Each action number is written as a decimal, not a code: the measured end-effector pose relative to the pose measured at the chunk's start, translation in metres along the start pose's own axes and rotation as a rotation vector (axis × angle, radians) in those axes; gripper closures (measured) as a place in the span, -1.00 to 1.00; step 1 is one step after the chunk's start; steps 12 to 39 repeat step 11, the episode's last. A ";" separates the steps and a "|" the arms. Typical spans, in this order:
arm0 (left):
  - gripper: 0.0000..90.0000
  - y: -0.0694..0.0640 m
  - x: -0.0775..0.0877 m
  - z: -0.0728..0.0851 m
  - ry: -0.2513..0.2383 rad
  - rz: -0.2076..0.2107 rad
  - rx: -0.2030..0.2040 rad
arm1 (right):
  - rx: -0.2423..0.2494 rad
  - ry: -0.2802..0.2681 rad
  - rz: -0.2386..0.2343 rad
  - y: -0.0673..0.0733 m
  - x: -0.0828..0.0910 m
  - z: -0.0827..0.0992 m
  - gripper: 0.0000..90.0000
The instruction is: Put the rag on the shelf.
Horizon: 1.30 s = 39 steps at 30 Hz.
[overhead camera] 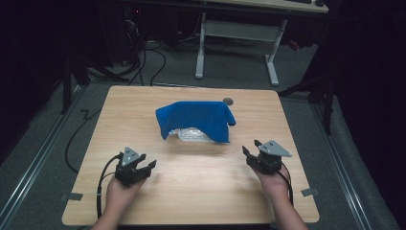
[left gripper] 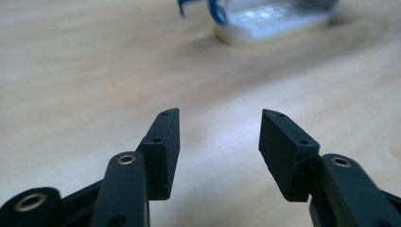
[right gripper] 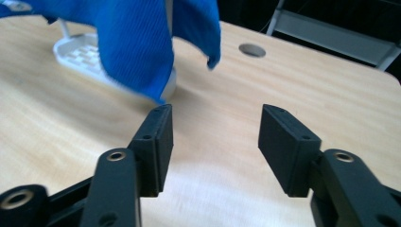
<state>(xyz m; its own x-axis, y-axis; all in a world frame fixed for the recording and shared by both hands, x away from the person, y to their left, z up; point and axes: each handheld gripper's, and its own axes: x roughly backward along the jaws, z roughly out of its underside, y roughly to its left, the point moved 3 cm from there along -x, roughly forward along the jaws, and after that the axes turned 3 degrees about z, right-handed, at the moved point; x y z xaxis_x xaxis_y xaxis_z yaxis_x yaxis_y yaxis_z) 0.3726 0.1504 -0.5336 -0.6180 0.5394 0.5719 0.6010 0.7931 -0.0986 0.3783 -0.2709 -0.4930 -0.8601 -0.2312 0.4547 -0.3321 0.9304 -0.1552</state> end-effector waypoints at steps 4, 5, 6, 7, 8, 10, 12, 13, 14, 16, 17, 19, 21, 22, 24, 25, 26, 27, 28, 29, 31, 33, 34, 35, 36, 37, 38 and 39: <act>0.05 -0.022 0.004 0.024 0.056 0.055 0.020 | -0.034 0.008 -0.005 0.006 0.018 0.023 -0.08; 0.05 -0.030 0.003 0.028 0.077 0.067 0.006 | -0.046 0.019 -0.017 0.008 0.021 0.028 -0.09; 0.04 -0.037 0.004 0.030 0.088 0.070 -0.017 | -0.046 0.032 -0.027 0.010 0.023 0.034 -0.08; 0.04 -0.043 0.004 0.030 0.089 0.068 -0.051 | -0.034 0.045 -0.025 0.013 0.026 0.039 -0.08; 0.03 -0.048 0.005 0.029 0.083 0.064 -0.076 | -0.031 0.054 -0.030 0.015 0.028 0.043 -0.08; 0.02 -0.051 0.006 0.024 0.067 0.044 -0.111 | -0.026 0.068 -0.046 0.018 0.031 0.047 -0.09; 0.02 -0.050 0.006 0.023 0.059 0.046 -0.105 | -0.017 0.067 -0.040 0.019 0.031 0.047 -0.09; 0.02 -0.050 0.006 0.023 0.059 0.046 -0.105 | -0.017 0.067 -0.040 0.019 0.031 0.047 -0.09; 0.02 -0.050 0.006 0.023 0.059 0.046 -0.105 | -0.017 0.067 -0.040 0.019 0.031 0.047 -0.09; 0.02 -0.050 0.006 0.023 0.059 0.046 -0.105 | -0.017 0.067 -0.040 0.019 0.031 0.047 -0.09; 0.02 -0.050 0.006 0.023 0.059 0.046 -0.105 | -0.017 0.067 -0.040 0.019 0.031 0.047 -0.09; 0.02 -0.050 0.006 0.023 0.059 0.046 -0.105 | -0.017 0.067 -0.040 0.019 0.031 0.047 -0.09; 0.02 -0.050 0.006 0.023 0.059 0.046 -0.105 | -0.017 0.067 -0.040 0.019 0.031 0.047 -0.09; 0.02 -0.050 0.006 0.023 0.059 0.046 -0.105 | -0.017 0.067 -0.040 0.019 0.031 0.047 -0.09; 0.02 -0.050 0.006 0.023 0.059 0.046 -0.105 | -0.017 0.067 -0.040 0.019 0.031 0.047 -0.09; 0.02 -0.050 0.006 0.023 0.059 0.046 -0.105 | -0.017 0.067 -0.040 0.019 0.031 0.047 -0.09; 0.02 -0.050 0.006 0.023 0.059 0.046 -0.105 | -0.017 0.067 -0.040 0.019 0.031 0.047 -0.09; 0.02 -0.050 0.006 0.023 0.059 0.046 -0.105 | -0.017 0.067 -0.040 0.019 0.031 0.047 -0.09; 0.02 -0.050 0.006 0.023 0.059 0.046 -0.105 | -0.017 0.067 -0.040 0.019 0.031 0.047 -0.09; 0.02 -0.050 0.006 0.023 0.059 0.046 -0.105 | -0.017 0.067 -0.040 0.019 0.031 0.047 -0.09; 0.02 -0.050 0.006 0.023 0.059 0.046 -0.105 | -0.017 0.067 -0.040 0.019 0.031 0.047 -0.09; 0.02 -0.050 0.006 0.023 0.059 0.046 -0.105 | -0.017 0.067 -0.040 0.019 0.031 0.047 -0.09; 0.02 -0.050 0.006 0.023 0.059 0.046 -0.105 | -0.017 0.067 -0.040 0.019 0.031 0.047 -0.09; 0.02 -0.050 0.006 0.023 0.059 0.046 -0.105 | -0.017 0.067 -0.040 0.019 0.031 0.047 -0.09; 0.02 -0.050 0.006 0.023 0.059 0.046 -0.105 | -0.017 0.067 -0.040 0.019 0.031 0.047 -0.09; 0.02 -0.050 0.006 0.023 0.059 0.046 -0.105 | -0.017 0.067 -0.040 0.019 0.031 0.047 -0.09; 0.02 -0.050 0.006 0.023 0.059 0.046 -0.105 | -0.017 0.067 -0.040 0.019 0.031 0.047 -0.09; 0.02 -0.050 0.006 0.023 0.059 0.046 -0.105 | -0.017 0.067 -0.040 0.019 0.031 0.047 -0.09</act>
